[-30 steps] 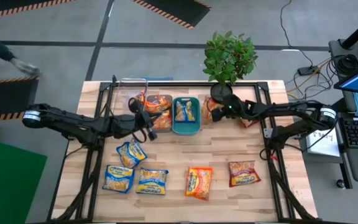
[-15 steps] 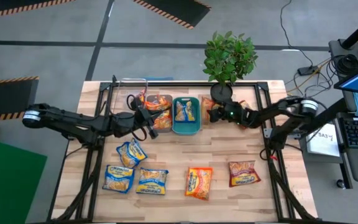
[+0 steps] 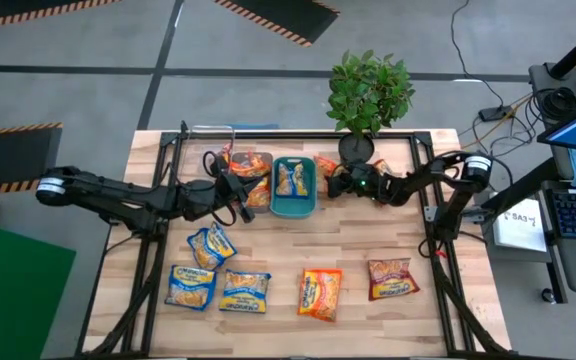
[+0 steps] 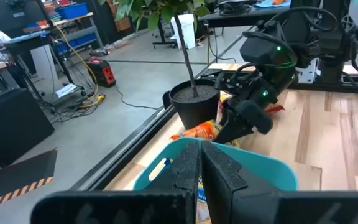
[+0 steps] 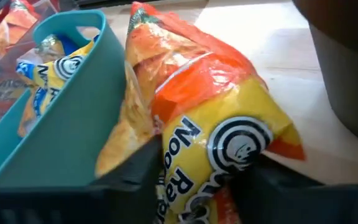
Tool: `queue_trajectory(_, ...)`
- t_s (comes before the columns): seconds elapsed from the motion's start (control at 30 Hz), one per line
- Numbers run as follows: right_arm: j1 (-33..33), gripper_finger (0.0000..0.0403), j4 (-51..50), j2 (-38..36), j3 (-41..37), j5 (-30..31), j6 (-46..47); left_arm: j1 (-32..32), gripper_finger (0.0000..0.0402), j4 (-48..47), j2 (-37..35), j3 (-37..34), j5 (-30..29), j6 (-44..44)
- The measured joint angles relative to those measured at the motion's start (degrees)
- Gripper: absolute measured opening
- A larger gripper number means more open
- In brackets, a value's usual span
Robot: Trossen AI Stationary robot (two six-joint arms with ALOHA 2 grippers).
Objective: Sort Maruchan noodles
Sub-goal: Put the orange noodle pack into the black bin
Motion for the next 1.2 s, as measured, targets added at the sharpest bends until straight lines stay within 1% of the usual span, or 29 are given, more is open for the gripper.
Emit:
queue_trajectory(0.17, 0.63, 0.0037, -1.86, -4.13, -1.11, -0.16, -0.87, -0.02, 0.0000, -0.13, 0.00, 0.00, 0.03, -0.52)
queue_trajectory(0.2, 1.05, 0.0024, -2.05, -5.17, -1.35, -0.17, -1.39, -0.02, 0.0000, -0.56, -0.02, 0.00, 0.02, -0.39)
queue_trajectory(0.23, 1.54, 0.0019, -2.43, -6.25, -1.50, -0.19, -1.60, -0.02, 0.0000, -0.95, -0.05, 0.00, 0.04, -0.19)
queue_trajectory(0.37, 3.40, 0.0013, -4.09, -11.15, -1.52, -0.20, -1.57, 0.00, 0.0000, -4.53, -1.84, 0.00, 0.13, 0.05)
queue_trajectory(0.43, 4.59, 0.0012, -5.08, -13.85, -1.52, 0.19, -1.61, -0.02, 0.0000, -7.25, -3.42, 0.00, 0.11, 0.05)
queue_trajectory(0.53, 6.77, 0.0012, -5.72, -17.85, -1.52, 0.54, -2.07, -0.01, 0.0000, -8.95, -6.18, -0.12, 0.74, 0.74)
queue_trajectory(0.63, 9.32, 0.0012, -5.61, -21.39, -1.26, 1.42, -2.78, 0.00, 0.0000, -9.21, -9.14, -0.91, 3.32, 2.45)
queue_trajectory(0.77, 12.55, 0.0012, -6.37, -24.44, 0.87, 1.71, -4.57, 0.00, 0.0000, -8.67, -14.33, -2.04, 3.50, 3.33)
queue_trajectory(0.87, 13.81, 0.0012, -11.93, -26.04, 4.23, 1.70, -5.70, 0.00, 0.0000, -8.50, -17.69, -3.27, 3.45, 4.67)
queue_trajectory(0.97, 14.71, 0.0011, -17.02, -25.64, 9.04, 2.30, -6.72, 0.00, 0.0000, -8.55, -20.41, -4.84, 3.48, 4.66)
queue_trajectory(1.03, 15.78, 0.0011, -18.41, -24.31, 12.40, 2.26, -8.29, 0.00, 0.0000, -8.10, -21.93, -6.20, 3.48, 4.67)
queue_trajectory(1.1, 16.82, 0.0011, -18.28, -21.88, 16.13, 1.87, -9.45, 0.00, 0.0000, -6.62, -23.11, -8.42, 3.10, 4.94)
queue_trajectory(1.2, 17.73, 0.0011, -20.07, -17.43, 22.31, 1.93, -10.87, 0.00, 0.0000, -3.34, -24.82, -10.64, 1.78, 7.58)
